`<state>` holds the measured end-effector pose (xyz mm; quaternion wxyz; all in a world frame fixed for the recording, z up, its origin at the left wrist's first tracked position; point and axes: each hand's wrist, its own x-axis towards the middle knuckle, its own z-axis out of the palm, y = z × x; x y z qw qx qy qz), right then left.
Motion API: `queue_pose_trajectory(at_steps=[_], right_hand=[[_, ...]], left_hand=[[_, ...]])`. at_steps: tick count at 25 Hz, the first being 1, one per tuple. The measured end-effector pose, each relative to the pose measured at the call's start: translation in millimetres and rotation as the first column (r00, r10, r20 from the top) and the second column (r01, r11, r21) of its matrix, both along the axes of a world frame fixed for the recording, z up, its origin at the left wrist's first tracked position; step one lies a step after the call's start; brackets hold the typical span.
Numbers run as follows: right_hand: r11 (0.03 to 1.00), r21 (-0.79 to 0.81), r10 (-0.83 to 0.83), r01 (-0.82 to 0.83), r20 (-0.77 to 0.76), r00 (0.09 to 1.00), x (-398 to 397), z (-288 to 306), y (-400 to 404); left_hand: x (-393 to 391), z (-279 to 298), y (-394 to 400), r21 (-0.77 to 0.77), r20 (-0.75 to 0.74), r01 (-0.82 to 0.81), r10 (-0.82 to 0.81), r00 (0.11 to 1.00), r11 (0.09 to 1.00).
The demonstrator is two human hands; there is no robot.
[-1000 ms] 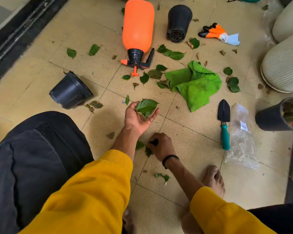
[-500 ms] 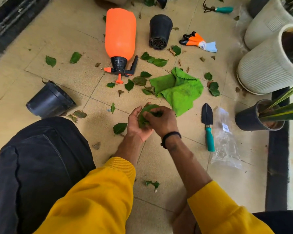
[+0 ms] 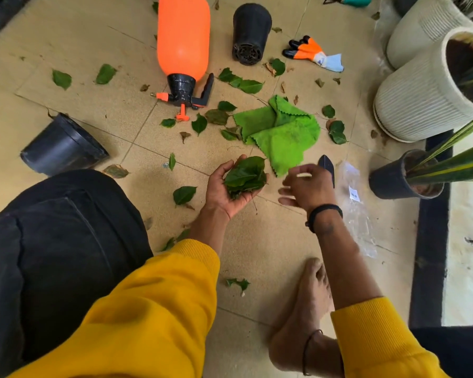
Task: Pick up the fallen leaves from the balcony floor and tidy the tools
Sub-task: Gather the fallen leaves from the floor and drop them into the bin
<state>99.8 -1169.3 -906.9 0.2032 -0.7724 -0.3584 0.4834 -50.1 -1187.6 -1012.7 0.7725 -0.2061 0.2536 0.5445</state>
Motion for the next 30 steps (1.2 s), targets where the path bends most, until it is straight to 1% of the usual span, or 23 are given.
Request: queue_pose_trajectory(at_steps=[1,2,3,4,5,6,7,8,9,10,11,12,13,15,16,18,21,23,26,27,28,29,30], right_hand=[[0.989,-0.135,0.073,-0.067,0.04,0.997,8.8,-9.4,-11.1],[0.93,-0.319,0.213,-0.183,0.061,0.975,14.8,-21.5,-28.7],[0.807,-0.506,0.384,-0.305,0.057,0.922,16.1,-34.1,-51.2],[0.666,-0.65,0.518,-0.367,0.048,0.854,12.6,-47.1,-76.4],[0.585,-0.725,0.572,-0.365,0.049,0.819,6.1,-59.4,-101.9],[0.567,-0.748,0.57,-0.345,0.053,0.82,-1.4,-73.8,-127.6],[0.622,-0.72,0.495,-0.307,0.057,0.867,-11.9,-84.1,-149.2],[0.721,-0.643,0.387,-0.26,0.062,0.92,-24.5,-95.2,-166.3],[0.812,-0.535,0.319,-0.234,0.07,0.945,-36.5,-104.5,-180.3],[0.866,-0.427,0.344,-0.26,0.13,0.93,-46.7,-112.8,-190.2],[0.886,-0.33,0.405,-0.326,0.208,0.89,-57.2,-116.6,-196.8],[0.886,-0.252,0.45,-0.389,0.273,0.85,-64.7,-120.8,-199.2],[0.88,-0.186,0.475,-0.437,0.293,0.83,-69.4,-123.7,-197.1],[0.835,-0.122,0.545,-0.536,0.312,0.778,-73.6,-128.0,-185.9],[0.825,-0.108,0.556,-0.554,0.325,0.765,-73.5,-130.3,-175.2],[0.851,-0.087,0.517,-0.518,0.306,0.799,-74.3,-127.7,-146.6],[0.914,-0.135,0.404,-0.384,0.182,0.897,-79.3,-103.5,-87.3],[0.931,-0.143,0.351,-0.335,0.111,0.93,-87.1,-73.1,-39.4],[0.947,-0.008,0.321,-0.322,-0.064,0.945,-105.6,5.1,33.2],[0.931,0.047,0.366,-0.363,-0.089,0.927,-113.4,33.3,51.8],[0.877,0.099,0.476,-0.47,-0.043,0.878,-122.3,65.1,62.2],[0.806,0.11,0.583,-0.582,0.03,0.812,-130.3,86.9,70.7],[0.72,0.087,0.679,-0.688,0.119,0.725,-143.0,104.2,77.6]], left_hand=[[-0.2,-0.1,-0.1,0.001,0.014,-0.014,0.014,1.0,1.0],[-1.0,-0.1,-0.7,0.0,0.024,-0.028,0.028,0.999,1.0],[-2.8,-0.4,-1.3,0.0,0.03,-0.037,0.036,0.999,0.999],[-4.5,-1.3,-1.8,-0.004,0.03,-0.039,0.039,0.999,0.999],[-6.1,-1.6,-2.7,-0.007,0.032,-0.041,0.041,0.999,0.999],[-7.7,-1.9,-3.5,-0.012,0.031,-0.047,0.047,0.998,0.999],[-9.4,-2.2,-4.2,-0.008,0.033,-0.061,0.061,0.998,0.998],[-11.0,-2.9,-4.2,-0.007,0.036,-0.074,0.074,0.997,0.997],[-12.4,-2.3,-4.3,-0.015,0.042,-0.081,0.081,0.996,0.997],[-14.0,-1.4,-5.4,-0.029,0.037,-0.084,0.085,0.996,0.996],[-17.0,-0.9,-6.2,-0.033,0.024,-0.091,0.091,0.996,0.995],[-21.2,-0.7,-6.7,-0.033,0.004,-0.101,0.101,0.995,0.994],[-26.8,1.3,-6.9,-0.036,-0.013,-0.117,0.116,0.993,0.993],[-41.2,4.7,-9.3,-0.046,-0.031,-0.172,0.17,0.985,0.984],[-48.0,7.2,-8.8,-0.045,-0.039,-0.196,0.195,0.98,0.979],[-60.5,15.7,-7.6,-0.044,-0.052,-0.234,0.232,0.971,0.971],[-82.6,33.1,-2.6,-0.022,-0.078,-0.306,0.303,0.95,0.952],[-96.2,44.4,0.2,-0.023,-0.101,-0.356,0.352,0.931,0.934],[-102.2,52.5,9.3,-0.099,-0.131,-0.411,0.398,0.908,0.906],[-100.9,58.9,13.1,-0.105,-0.138,-0.418,0.403,0.905,0.902],[-98.3,70.1,17.0,-0.095,-0.152,-0.405,0.388,0.909,0.91],[-94.5,81.5,19.9,-0.084,-0.158,-0.386,0.37,0.915,0.919],[-92.9,92.0,26.0,-0.064,-0.156,-0.376,0.362,0.919,0.925]])
